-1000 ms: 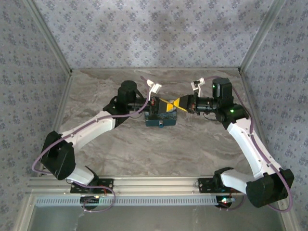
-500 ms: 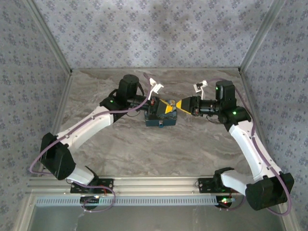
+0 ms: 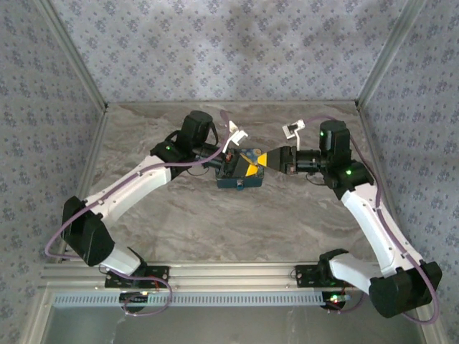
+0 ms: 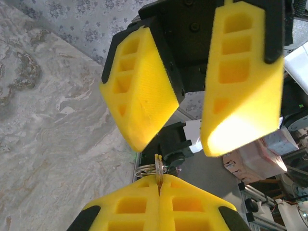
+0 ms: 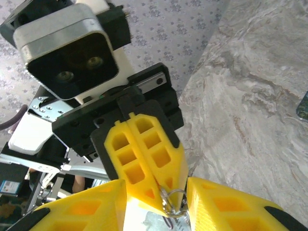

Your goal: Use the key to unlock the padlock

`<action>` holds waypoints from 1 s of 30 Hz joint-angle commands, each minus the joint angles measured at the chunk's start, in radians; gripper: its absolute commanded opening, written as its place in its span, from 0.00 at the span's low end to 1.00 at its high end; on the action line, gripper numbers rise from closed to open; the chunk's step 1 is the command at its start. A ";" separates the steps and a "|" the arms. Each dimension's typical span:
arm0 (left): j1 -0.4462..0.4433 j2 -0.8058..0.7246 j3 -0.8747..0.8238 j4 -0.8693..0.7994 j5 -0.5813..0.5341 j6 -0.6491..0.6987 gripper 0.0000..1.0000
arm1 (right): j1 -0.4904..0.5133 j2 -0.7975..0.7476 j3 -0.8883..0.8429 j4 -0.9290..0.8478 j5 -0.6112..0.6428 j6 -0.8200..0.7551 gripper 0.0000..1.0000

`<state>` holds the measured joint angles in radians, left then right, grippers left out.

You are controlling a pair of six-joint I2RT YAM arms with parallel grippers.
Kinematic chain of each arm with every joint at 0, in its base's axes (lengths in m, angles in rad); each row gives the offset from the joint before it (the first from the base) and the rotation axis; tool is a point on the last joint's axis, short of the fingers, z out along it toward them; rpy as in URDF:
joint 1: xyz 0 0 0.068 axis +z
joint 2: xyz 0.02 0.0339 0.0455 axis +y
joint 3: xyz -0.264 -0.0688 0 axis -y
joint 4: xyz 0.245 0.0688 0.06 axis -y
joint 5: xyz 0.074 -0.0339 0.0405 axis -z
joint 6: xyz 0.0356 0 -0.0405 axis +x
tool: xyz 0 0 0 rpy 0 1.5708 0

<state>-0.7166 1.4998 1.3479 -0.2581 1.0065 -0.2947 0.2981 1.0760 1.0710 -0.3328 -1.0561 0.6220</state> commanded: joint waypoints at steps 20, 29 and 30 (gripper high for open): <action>-0.003 -0.017 0.047 -0.061 0.033 0.074 0.00 | 0.059 0.026 0.048 -0.098 -0.005 -0.146 0.00; 0.016 -0.060 -0.011 0.018 0.023 0.012 0.29 | 0.050 0.004 0.023 -0.036 0.061 -0.110 0.00; 0.022 -0.066 -0.023 0.035 0.023 0.001 0.29 | 0.047 0.001 0.024 -0.029 0.062 -0.105 0.00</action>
<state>-0.7086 1.4834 1.3460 -0.3016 1.0252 -0.2707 0.3412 1.1019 1.0851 -0.3923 -1.0039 0.5030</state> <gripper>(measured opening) 0.287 0.064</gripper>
